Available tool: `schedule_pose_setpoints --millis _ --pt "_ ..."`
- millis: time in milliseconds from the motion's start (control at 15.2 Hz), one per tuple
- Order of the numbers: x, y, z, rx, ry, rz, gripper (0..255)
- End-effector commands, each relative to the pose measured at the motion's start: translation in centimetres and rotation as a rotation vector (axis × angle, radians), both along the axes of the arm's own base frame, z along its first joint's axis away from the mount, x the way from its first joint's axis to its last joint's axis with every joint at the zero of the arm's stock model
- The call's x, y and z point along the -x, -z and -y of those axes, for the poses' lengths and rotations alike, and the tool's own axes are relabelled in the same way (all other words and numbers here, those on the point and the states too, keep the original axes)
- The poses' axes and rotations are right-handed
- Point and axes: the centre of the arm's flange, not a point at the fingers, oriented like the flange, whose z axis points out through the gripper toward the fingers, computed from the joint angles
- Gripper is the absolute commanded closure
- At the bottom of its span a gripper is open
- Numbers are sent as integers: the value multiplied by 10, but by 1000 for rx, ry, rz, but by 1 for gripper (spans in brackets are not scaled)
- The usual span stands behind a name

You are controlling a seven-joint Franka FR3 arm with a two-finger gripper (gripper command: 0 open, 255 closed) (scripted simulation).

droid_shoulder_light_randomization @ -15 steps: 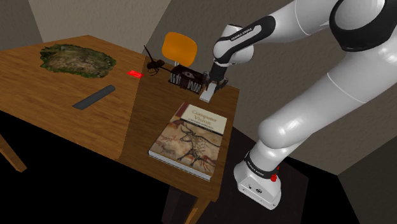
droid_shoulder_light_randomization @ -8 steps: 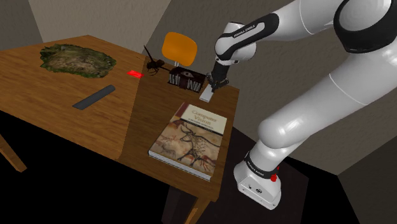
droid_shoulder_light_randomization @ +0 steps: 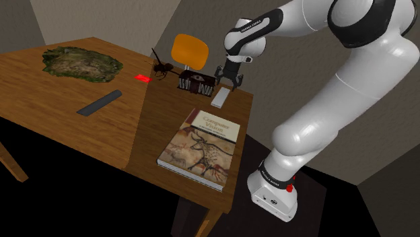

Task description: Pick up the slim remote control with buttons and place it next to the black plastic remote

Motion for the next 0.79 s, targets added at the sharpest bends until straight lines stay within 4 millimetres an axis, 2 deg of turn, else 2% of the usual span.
schedule_pose_setpoints --millis 0,396,726 --pt "-3 6 9 0 51 0 0" --pt "-4 41 9 0 51 0 0" --pt "-4 41 9 0 51 0 0"
